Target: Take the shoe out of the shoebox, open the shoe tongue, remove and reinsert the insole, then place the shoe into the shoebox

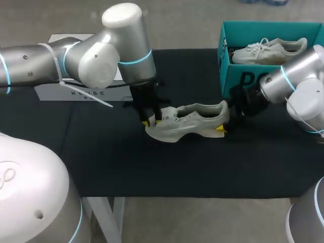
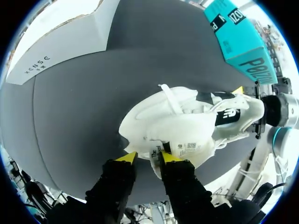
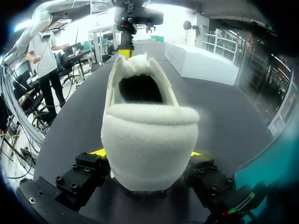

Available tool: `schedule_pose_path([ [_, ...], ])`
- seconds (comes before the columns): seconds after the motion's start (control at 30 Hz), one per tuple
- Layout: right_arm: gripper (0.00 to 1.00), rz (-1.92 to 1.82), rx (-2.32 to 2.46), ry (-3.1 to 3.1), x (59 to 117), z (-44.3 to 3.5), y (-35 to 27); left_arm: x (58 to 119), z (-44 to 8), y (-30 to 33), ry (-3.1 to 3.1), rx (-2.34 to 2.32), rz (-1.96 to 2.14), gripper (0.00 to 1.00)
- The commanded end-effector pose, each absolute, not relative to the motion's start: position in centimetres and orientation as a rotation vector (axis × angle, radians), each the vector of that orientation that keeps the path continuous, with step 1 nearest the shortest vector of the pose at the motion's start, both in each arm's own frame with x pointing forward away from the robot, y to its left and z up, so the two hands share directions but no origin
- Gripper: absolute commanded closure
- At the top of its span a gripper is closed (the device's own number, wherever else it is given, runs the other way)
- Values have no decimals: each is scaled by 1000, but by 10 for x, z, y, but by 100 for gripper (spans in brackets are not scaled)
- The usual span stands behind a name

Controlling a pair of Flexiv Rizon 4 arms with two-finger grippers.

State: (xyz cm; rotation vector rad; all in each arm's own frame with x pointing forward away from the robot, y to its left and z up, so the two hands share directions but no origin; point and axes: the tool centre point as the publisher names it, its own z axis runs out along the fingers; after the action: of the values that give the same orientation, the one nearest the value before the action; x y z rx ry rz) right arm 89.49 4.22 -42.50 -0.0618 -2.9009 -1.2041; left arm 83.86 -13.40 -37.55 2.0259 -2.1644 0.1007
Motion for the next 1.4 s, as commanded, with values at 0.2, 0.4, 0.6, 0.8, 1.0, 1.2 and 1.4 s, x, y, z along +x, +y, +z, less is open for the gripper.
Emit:
schedule_pose_path([
  [0.2, 100, -1199, -63, -2902, 896, -435, 45, 850, -371, -147, -2188, 2041, 47, 0],
  [0.4, 100, -1199, -63, -2902, 896, -435, 45, 865, -312, -135, -2427, 1755, 244, 0],
  [0.6, 100, -1199, -63, -2902, 896, -435, 45, 878, -275, -139, -2974, 529, 267, 0],
  [0.8, 100, -1199, -63, -2902, 896, -435, 45, 878, -275, -139, -2974, 529, 267, 0],
  [1.0, 100, -1199, -63, -2902, 896, -435, 45, 873, -276, -170, -3045, 429, 392, 0],
  [1.2, 100, -1199, -63, -2902, 896, -435, 45, 888, -262, -229, -3102, -194, 92, 0],
  [1.4, 100, -1199, -63, -2902, 896, -435, 45, 899, -258, -254, -3086, -569, -62, 100],
])
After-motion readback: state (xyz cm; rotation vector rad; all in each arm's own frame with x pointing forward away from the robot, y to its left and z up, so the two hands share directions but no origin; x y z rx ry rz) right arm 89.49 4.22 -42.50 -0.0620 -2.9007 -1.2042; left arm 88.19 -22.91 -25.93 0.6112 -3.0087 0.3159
